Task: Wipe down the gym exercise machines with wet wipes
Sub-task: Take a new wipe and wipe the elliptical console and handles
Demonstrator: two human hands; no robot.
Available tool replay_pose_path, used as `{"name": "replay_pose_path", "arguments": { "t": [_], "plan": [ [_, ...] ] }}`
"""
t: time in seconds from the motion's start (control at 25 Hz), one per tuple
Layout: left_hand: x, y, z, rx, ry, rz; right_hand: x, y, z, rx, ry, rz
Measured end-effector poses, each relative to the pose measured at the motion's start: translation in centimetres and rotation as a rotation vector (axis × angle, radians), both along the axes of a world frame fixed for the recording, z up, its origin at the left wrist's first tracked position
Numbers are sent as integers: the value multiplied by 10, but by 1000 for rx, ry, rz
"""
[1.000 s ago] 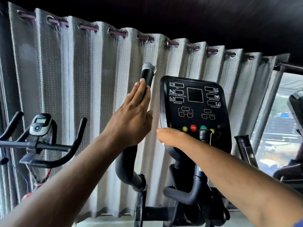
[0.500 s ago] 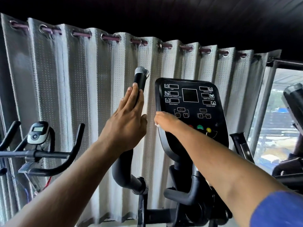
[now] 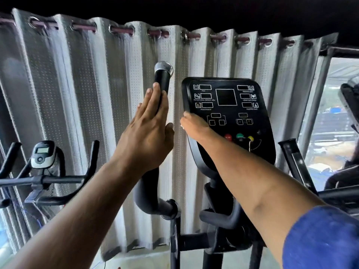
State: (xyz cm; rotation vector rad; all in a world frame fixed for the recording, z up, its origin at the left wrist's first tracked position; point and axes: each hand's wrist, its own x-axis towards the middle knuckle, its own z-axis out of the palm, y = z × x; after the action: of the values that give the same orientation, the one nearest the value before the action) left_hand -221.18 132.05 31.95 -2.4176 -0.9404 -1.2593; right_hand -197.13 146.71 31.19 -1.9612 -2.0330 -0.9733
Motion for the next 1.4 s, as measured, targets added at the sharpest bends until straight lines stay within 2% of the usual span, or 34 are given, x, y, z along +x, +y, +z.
{"name": "replay_pose_path", "arguments": {
  "t": [0.32,0.36,0.44,0.52,0.64,0.8,0.92,1.0,1.12,1.24,1.4],
  "plan": [
    [2,-12,4,45,59,133,-5,-73,-60,-334,-222,5],
    [2,-12,5,71,81,182,-8,-80,-70,-379,-190,-2],
    [5,-15,6,165,149,272,-11,-99,-90,-414,-6,19],
    [12,-23,2,258,231,301,-12,-124,-103,-304,285,133],
    [24,-32,-14,325,363,324,-19,-174,-110,65,695,345],
    [27,-34,-16,324,343,283,-27,-245,-135,444,1058,538],
    [34,-41,-50,391,461,233,-24,-287,-163,649,1334,597],
    [44,-45,-82,375,527,152,-14,-298,-183,754,1383,541],
    [65,-36,-105,174,601,163,5,-294,-208,758,1399,419],
    [91,-7,-116,-46,545,181,16,-288,-222,733,1389,341],
    [128,31,-124,-225,466,110,36,-271,-216,750,1355,275]
  ]
}}
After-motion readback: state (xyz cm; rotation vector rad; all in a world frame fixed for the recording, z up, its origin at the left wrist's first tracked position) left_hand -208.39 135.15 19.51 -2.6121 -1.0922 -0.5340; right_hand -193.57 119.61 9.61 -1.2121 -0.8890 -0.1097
